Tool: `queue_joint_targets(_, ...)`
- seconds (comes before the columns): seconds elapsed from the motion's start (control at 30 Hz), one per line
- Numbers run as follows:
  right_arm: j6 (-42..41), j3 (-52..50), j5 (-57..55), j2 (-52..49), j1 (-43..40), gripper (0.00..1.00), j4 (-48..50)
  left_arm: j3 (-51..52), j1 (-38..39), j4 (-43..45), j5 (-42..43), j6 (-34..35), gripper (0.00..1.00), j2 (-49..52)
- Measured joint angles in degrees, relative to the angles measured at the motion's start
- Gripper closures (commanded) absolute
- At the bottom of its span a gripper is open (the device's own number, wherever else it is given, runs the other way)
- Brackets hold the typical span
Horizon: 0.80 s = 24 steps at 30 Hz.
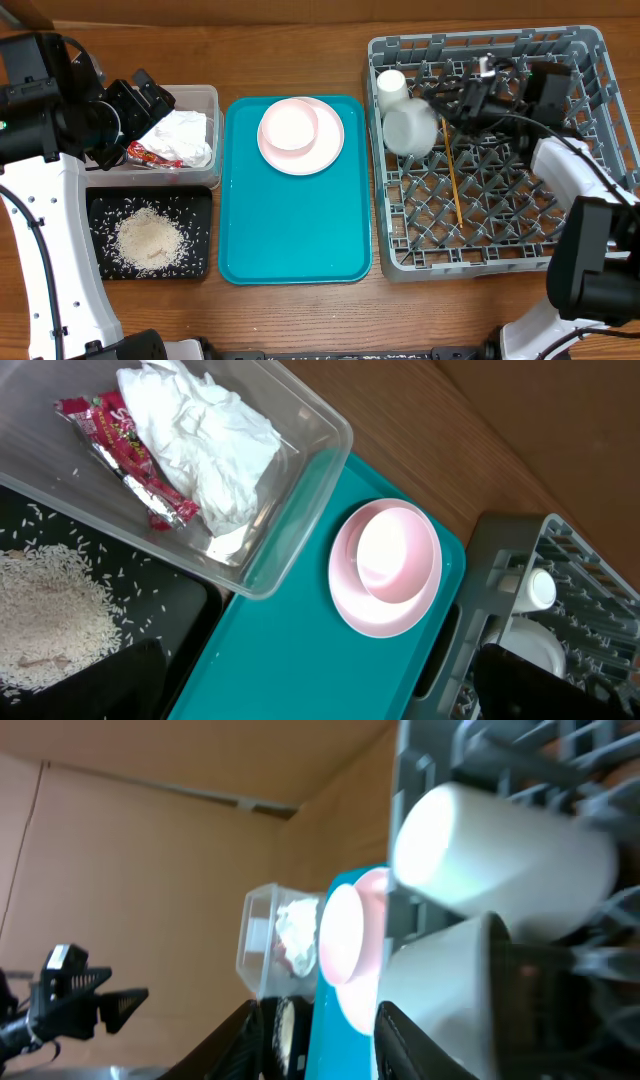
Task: Sort waste into correct bins and load items into the dishwasher
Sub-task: 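Lift the bowl into the rack and set it on its side, then move the right gripper to the pink plate on the teal tray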
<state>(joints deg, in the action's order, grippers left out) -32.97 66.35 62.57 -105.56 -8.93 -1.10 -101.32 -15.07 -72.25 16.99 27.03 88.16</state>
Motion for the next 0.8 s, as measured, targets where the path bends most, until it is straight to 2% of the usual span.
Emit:
queue_joint_targets(0.1, -0.1, 0.1, -1.6, 0.1, -2.0, 0.64, -1.6, 0.0, 0.0, 0.0, 0.0, 0.0, 0.00, 0.0)
queue_joint_targets(0.23, 0.6, 0.9, -7.6, 1.2, -3.8, 0.66, -8.7, 0.0, 0.0, 0.0, 0.0, 0.0, 0.00, 0.0)
queue_joint_targets(0.37, 5.7, 5.5, -16.9, 5.3, -2.1, 0.67, -20.2, 0.0, 0.0, 0.0, 0.0, 0.0, 0.00, 0.0)
queue_joint_targets(0.47, 13.6, 12.4, -25.7, 8.0, 3.6, 0.66, -28.5, 0.0, 0.0, 0.0, 0.0, 0.0, 0.00, 0.0)
queue_joint_targets(0.53, 17.9, 16.0, -31.3, 8.3, 8.4, 0.55, -31.6, 0.0, 0.0, 0.0, 0.0, 0.0, 0.00, 0.0)
queue_joint_targets(0.57, 21.6, 18.1, -36.0, 8.5, 13.2, 0.54, -32.5, 0.0, 0.0, 0.0, 0.0, 0.0, 0.00, 0.0)
queue_joint_targets(0.77, 35.9, 19.2, -54.6, 7.8, 38.7, 0.54, -27.8, 0.0, 0.0, 0.0, 0.0, 0.0, 0.00, 0.0)
queue_joint_targets(0.8, 36.8, 19.2, -55.8, 7.5, 40.4, 0.54, -27.1, 0.0, 0.0, 0.0, 0.0, 0.0, 0.00, 0.0)
